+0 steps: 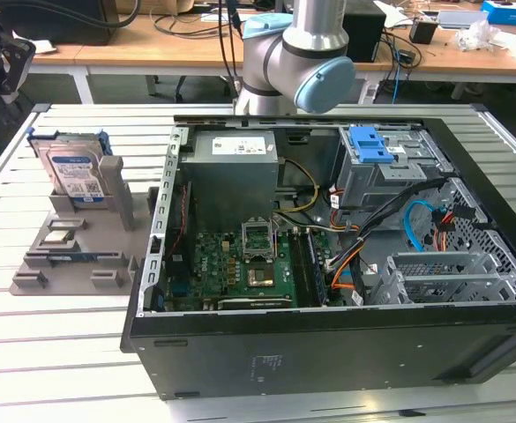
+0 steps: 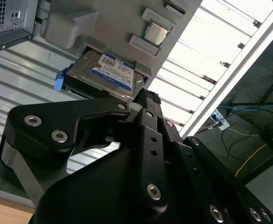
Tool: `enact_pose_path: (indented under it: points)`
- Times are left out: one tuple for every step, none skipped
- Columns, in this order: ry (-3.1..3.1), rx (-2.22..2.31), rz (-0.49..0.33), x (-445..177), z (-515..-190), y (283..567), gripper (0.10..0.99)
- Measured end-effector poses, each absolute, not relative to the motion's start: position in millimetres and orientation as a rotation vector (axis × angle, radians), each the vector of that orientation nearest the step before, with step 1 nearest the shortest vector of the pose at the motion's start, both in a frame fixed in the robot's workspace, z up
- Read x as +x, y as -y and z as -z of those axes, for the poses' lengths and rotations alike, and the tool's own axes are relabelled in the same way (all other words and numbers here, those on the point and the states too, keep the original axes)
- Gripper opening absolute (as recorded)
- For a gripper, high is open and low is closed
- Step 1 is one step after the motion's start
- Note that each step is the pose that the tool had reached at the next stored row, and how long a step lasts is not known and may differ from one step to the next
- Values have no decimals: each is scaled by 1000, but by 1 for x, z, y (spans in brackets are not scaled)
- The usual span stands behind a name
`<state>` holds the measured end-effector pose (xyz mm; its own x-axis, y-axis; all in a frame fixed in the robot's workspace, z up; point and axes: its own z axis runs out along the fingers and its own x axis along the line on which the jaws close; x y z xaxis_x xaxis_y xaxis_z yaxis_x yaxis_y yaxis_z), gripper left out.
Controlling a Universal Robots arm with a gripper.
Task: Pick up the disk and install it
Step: 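Pick up the disk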
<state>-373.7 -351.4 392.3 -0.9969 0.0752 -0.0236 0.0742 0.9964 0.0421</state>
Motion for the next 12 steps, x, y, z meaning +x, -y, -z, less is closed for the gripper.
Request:
enact_pose_path:
  points:
    - [-3114, 116, -64, -374, -392, 351, 106]
    - [-3114, 116, -64, -374, -392, 351, 106]
    - [-3114, 103, -64, -374, -392, 351, 106]
    - [-3116, 75, -65, -374, -392, 351, 106]
    - [-3116, 50, -65, -374, -392, 351, 106]
    - [-3117, 29, -65, -374, -392, 351, 106]
    - [-3117, -2, -66, -374, -392, 351, 106]
    - [-3118, -31, -66, -374, -392, 351, 106]
    - [-3118, -51, -66, -374, -392, 351, 106]
    - [-3117, -83, -66, -374, -392, 351, 106]
    - [-3117, -108, -67, -374, -392, 351, 106]
    - [-3116, -133, -67, -374, -392, 351, 106]
